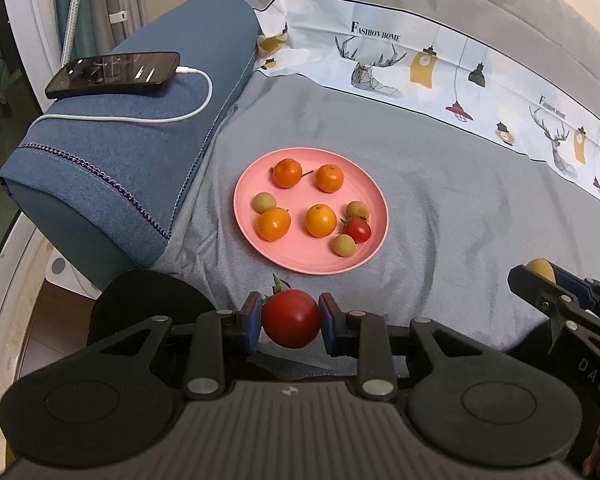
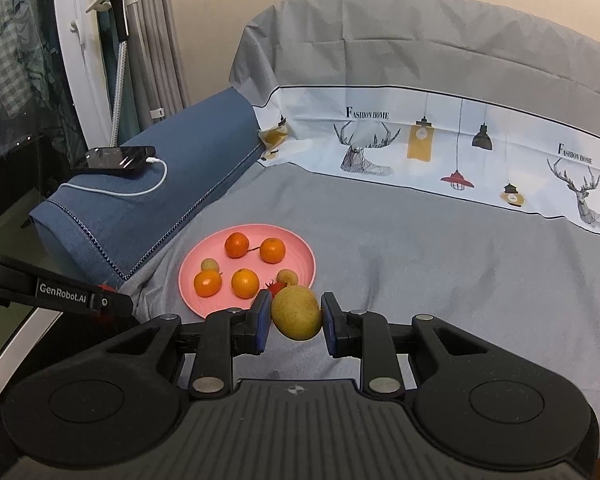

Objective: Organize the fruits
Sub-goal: 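Carry the red tomato and yellow fruit over the pink plate with both tools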

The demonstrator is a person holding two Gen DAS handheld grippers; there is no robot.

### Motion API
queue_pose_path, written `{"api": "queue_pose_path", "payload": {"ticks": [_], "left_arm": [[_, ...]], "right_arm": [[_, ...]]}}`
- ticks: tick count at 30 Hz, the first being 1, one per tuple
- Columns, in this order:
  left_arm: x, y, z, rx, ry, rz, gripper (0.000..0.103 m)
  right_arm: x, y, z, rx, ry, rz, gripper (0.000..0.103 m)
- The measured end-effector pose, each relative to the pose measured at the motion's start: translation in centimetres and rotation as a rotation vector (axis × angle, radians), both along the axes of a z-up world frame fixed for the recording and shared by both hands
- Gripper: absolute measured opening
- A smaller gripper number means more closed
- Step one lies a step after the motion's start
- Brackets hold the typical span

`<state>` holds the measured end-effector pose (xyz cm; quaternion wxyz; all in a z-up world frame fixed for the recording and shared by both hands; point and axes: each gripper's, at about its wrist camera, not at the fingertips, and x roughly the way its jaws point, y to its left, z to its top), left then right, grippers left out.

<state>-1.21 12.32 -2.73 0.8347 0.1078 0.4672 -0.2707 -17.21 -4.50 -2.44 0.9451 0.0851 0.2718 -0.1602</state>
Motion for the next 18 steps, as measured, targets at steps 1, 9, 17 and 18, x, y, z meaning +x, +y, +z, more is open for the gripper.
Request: {"api": "queue_pose_path", "payload": {"ticks": [1, 9, 17, 18], "left_arm": [[0.2, 0.0, 0.0, 0.001, 0.001, 0.002, 0.034], [3.1, -0.9, -0.4, 0.001, 0.01, 0.029, 0.034], [6.2, -2.8, -1.4, 0.021, 0.028, 0.04, 0.034], [6.6, -3.0, -1.6, 0.025, 0.03, 0.04, 0.034]], "right_arm": [[0.2, 0.0, 0.0, -0.004, 0.004, 0.001, 0.028], [2.9, -0.2, -0.6, -0.044, 0.028, 0.025, 0.028], [7.1, -1.1, -1.6, -0.015, 0.058, 0.05, 0.028], [7.6, -1.2, -1.8, -0.012, 0.063, 0.053, 0.028]]}}
